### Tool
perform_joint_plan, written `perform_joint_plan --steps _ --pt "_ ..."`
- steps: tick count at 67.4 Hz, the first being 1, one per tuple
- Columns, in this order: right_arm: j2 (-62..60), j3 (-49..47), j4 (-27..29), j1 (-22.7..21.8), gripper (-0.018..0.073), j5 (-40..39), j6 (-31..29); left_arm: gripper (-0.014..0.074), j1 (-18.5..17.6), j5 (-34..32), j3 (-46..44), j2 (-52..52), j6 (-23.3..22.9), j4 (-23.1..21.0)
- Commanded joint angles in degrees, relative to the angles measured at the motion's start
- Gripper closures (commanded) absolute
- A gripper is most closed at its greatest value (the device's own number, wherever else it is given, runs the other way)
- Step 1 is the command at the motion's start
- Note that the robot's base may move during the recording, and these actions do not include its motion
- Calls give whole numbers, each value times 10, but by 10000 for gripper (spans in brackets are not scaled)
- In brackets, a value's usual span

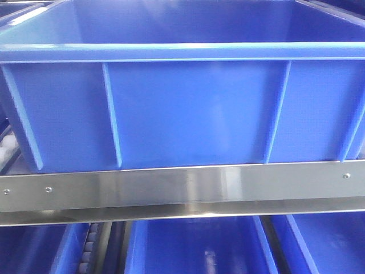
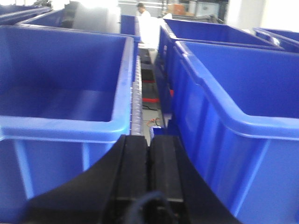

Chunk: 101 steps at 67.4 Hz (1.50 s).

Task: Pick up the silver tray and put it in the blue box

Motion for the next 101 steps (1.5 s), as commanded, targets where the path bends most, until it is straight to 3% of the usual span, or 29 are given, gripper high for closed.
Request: perform_joint_plan --steps 1,17,27,42,52,101 --pt "-11 -10 1 -3 510 -47 -6 688 2 -33 9 -7 22 -30" --pt "-11 -10 1 -3 510 -47 -6 688 2 -30 10 -38 23 -8" --pt "-11 -10 1 -3 510 -47 -6 688 2 -36 10 -38 12 36" --pt "-11 -10 1 -3 510 -47 -6 688 2 -32 10 -38 -3 37" --pt "-11 -10 1 -3 510 -47 -6 688 2 5 10 -38 -3 36" --pt "-11 -10 1 -3 510 -47 -6 688 2 -19 10 -38 -3 36"
